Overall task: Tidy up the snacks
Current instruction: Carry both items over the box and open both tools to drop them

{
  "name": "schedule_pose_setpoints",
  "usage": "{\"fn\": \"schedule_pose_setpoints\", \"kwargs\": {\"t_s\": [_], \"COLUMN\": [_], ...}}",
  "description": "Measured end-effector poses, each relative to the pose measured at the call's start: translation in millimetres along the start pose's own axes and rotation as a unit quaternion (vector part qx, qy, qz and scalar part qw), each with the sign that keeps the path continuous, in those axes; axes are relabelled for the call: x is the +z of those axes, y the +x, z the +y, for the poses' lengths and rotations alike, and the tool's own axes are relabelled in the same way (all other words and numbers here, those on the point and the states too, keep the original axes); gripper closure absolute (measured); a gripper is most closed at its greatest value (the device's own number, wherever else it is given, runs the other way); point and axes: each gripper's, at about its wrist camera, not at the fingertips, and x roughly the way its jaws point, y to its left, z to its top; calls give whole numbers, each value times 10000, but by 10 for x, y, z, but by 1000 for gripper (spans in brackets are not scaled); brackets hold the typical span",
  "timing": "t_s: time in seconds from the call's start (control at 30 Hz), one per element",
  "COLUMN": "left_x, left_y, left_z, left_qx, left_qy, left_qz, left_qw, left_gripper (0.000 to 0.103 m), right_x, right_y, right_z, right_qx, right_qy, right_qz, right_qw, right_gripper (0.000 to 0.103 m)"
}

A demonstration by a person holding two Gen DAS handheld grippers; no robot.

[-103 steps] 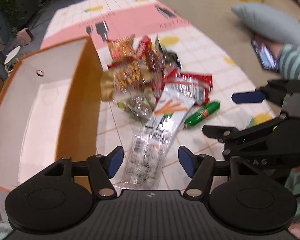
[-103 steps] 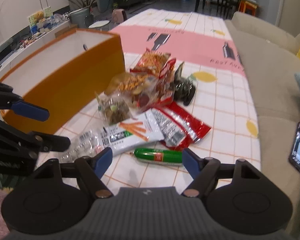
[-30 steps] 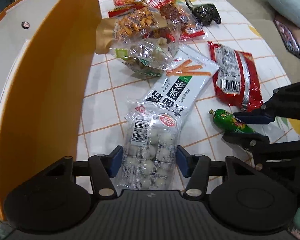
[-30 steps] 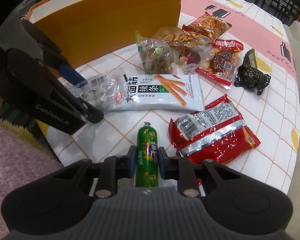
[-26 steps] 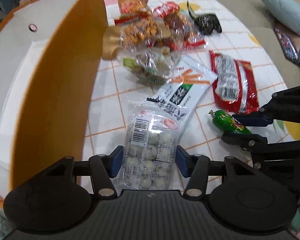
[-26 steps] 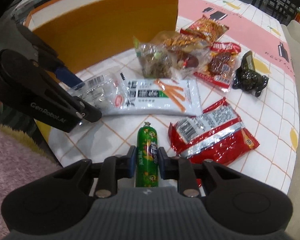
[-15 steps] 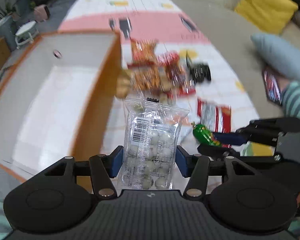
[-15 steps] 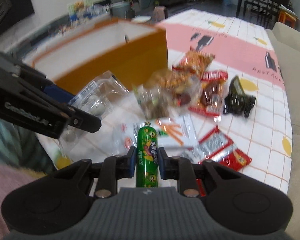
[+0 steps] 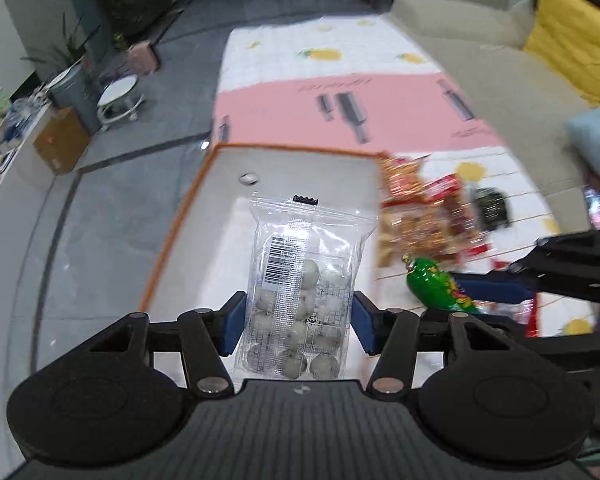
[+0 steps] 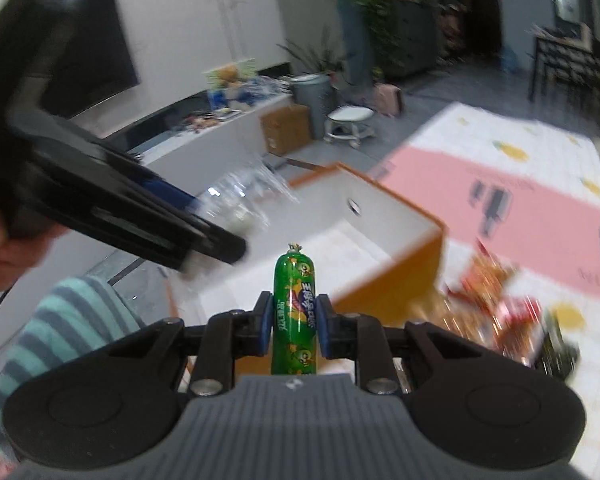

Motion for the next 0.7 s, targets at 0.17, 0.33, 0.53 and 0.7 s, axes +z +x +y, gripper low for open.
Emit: {"fn": "schedule_pose_setpoints", "kwargs": {"t_s": [0.17, 0.33, 0.53, 0.7], "left_x": [56, 38, 9, -15], "left_y": [386, 684, 975, 1177], "left_z": [289, 550, 684, 705], "left_qx": [98, 96, 18, 41], "left_qy": [-79, -139, -96, 21], "left_qz": [538, 1024, 1585, 1886], "left_qw": [9985, 9946, 9873, 9820], "left_gripper": [40, 40, 40, 40], "right_x": [311, 474, 474, 417], "right_y": [420, 874, 1364, 1611], "right_z": [222, 301, 326, 377], "right_qx": [50, 38, 64, 173], "right_qy": [-416, -732, -989, -1286], "right_qz": [302, 698, 1217, 1516], "right_qw": [9987, 9949, 9876, 9799], "right_gripper": [84, 84, 84, 84]}}
